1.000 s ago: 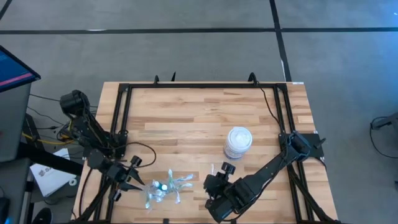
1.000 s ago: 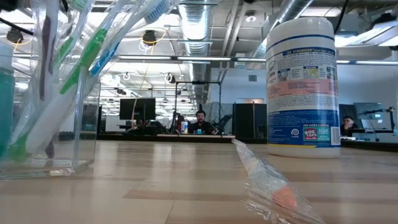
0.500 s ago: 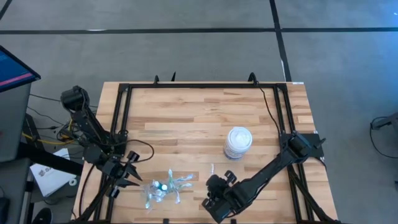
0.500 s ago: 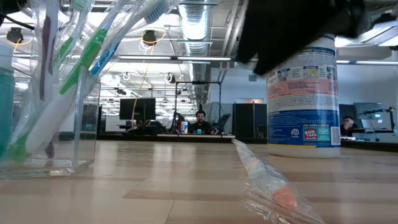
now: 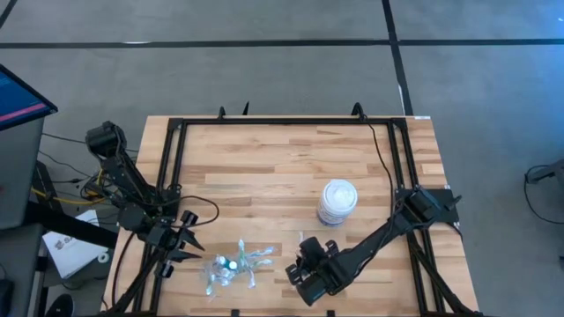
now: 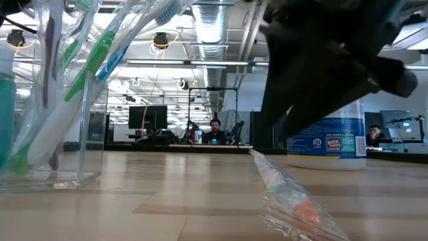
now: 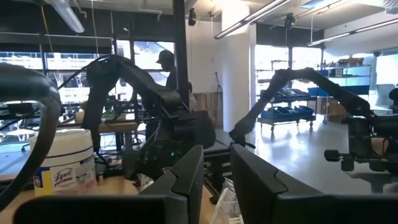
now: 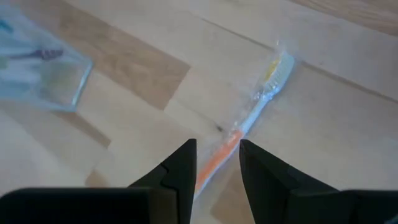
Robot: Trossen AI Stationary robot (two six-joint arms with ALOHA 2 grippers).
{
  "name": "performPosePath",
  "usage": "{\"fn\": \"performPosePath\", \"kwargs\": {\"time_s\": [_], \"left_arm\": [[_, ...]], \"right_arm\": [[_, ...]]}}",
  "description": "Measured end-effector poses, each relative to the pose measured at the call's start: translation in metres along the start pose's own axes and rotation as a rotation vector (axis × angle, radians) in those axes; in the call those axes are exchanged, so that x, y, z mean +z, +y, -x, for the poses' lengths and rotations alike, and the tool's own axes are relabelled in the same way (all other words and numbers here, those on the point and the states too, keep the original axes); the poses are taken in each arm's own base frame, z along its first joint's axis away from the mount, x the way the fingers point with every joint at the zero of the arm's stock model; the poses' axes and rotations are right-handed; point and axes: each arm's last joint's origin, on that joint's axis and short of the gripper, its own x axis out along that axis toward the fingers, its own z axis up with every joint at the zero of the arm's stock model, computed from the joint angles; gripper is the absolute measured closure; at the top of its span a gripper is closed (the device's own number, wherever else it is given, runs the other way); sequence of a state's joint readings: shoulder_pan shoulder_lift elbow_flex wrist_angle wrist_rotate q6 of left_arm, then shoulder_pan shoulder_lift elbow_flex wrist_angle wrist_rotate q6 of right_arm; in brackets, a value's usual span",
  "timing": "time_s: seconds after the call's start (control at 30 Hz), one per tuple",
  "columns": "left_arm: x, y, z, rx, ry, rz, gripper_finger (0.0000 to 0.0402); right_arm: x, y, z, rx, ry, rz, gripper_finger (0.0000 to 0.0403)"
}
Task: Pick & Place toothbrushing station
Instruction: Put the orange toothbrush into the transparent organizer
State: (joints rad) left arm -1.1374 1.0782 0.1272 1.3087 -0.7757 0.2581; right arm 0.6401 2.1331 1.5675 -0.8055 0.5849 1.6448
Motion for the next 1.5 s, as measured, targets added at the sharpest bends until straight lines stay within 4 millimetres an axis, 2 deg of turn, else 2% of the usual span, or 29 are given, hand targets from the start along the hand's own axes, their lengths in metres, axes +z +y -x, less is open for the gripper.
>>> {"fn": "performPosePath", "kwargs": {"time_s": [0.3,0.53,0.73,0.83,0.93,1.13,1.37,1.5], "left_arm": [[0.0,0.0,0.0,-0.001,0.0,0.0,0.0325],[0.0,0.0,0.0,-0.001,-0.001,0.001,0.0325],[0.0,0.0,0.0,-0.003,-0.001,0.001,0.0325],[0.0,0.0,0.0,-0.004,-0.001,0.001,0.0325],[0.0,0.0,0.0,-0.004,-0.001,0.001,0.0325],[0.0,0.0,0.0,-0.004,-0.001,0.0,0.0325],[0.0,0.0,0.0,-0.002,-0.001,0.001,0.0325],[0.0,0.0,0.0,-0.001,0.0,0.0,0.0325]], "right_arm": [[0.0,-0.009,-0.018,-0.008,0.016,-0.061,0.029],[0.002,-0.01,-0.021,-0.016,0.03,-0.077,0.029],[-0.003,-0.011,-0.041,-0.057,0.058,-0.075,0.029],[-0.001,-0.012,-0.043,-0.064,0.07,-0.055,0.0291],[0.0,-0.012,-0.045,-0.072,0.115,-0.036,0.0307],[-0.001,-0.014,-0.045,-0.09,0.129,-0.011,0.0388],[-0.001,-0.012,-0.041,-0.066,0.14,0.041,0.0396],[0.001,-0.009,-0.032,-0.074,0.139,0.07,0.04]]}}
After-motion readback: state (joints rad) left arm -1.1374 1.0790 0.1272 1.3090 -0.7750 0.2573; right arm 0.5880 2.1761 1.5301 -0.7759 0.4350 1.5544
